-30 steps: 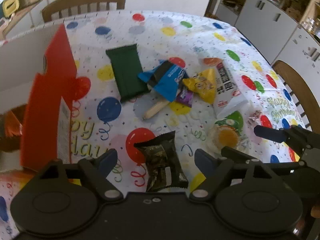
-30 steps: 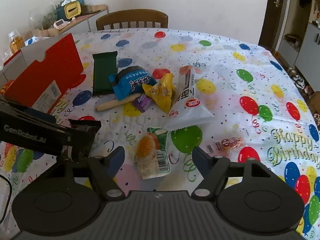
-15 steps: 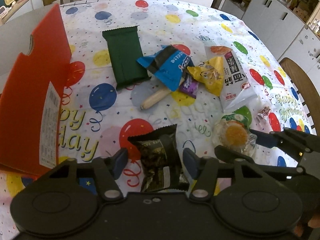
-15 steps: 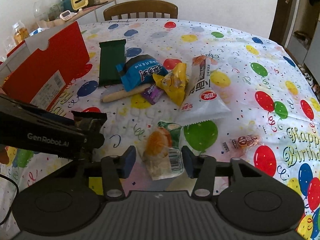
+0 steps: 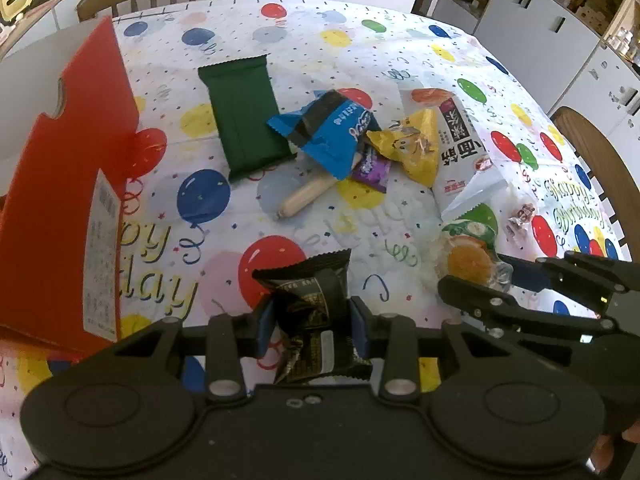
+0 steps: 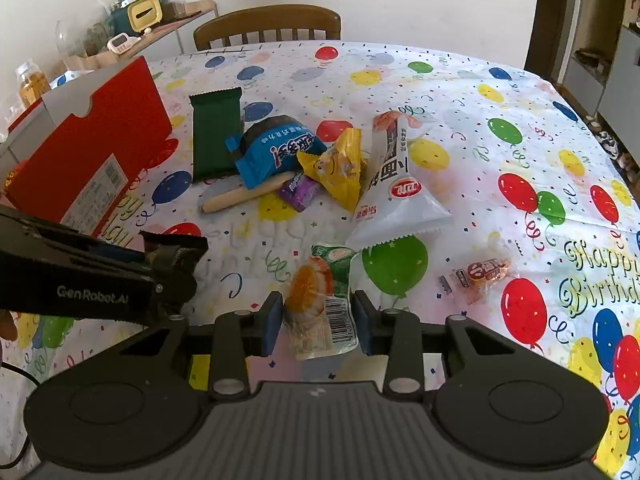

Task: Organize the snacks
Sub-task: 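Carry both snacks over the box and open both tools to release them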

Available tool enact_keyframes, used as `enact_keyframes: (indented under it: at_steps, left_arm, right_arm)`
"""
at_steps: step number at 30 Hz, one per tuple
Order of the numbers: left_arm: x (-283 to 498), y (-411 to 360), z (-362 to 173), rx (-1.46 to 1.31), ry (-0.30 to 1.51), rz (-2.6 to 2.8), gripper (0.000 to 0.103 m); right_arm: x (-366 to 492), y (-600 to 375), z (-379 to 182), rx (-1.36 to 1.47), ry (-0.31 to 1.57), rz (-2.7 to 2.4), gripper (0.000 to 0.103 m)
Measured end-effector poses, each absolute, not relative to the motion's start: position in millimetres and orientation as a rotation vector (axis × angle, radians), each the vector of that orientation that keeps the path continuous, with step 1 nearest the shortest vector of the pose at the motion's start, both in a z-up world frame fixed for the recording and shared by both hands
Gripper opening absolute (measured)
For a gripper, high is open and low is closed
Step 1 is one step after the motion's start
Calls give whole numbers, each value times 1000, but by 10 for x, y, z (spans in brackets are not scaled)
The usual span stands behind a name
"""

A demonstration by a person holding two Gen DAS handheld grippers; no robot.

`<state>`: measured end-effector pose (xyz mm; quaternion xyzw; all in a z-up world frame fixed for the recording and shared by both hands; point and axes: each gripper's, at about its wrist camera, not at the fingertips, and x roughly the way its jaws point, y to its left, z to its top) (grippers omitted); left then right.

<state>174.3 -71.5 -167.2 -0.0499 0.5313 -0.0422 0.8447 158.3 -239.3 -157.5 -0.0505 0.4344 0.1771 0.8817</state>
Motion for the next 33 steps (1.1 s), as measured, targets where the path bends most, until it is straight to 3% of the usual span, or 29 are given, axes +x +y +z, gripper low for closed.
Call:
enact_keyframes:
  at_steps: [33]
  left_arm:
    - [1466, -31, -553, -193, 964, -84, 36]
  right_arm:
    - [1232, -1763, -434, -56, 753, 543, 36]
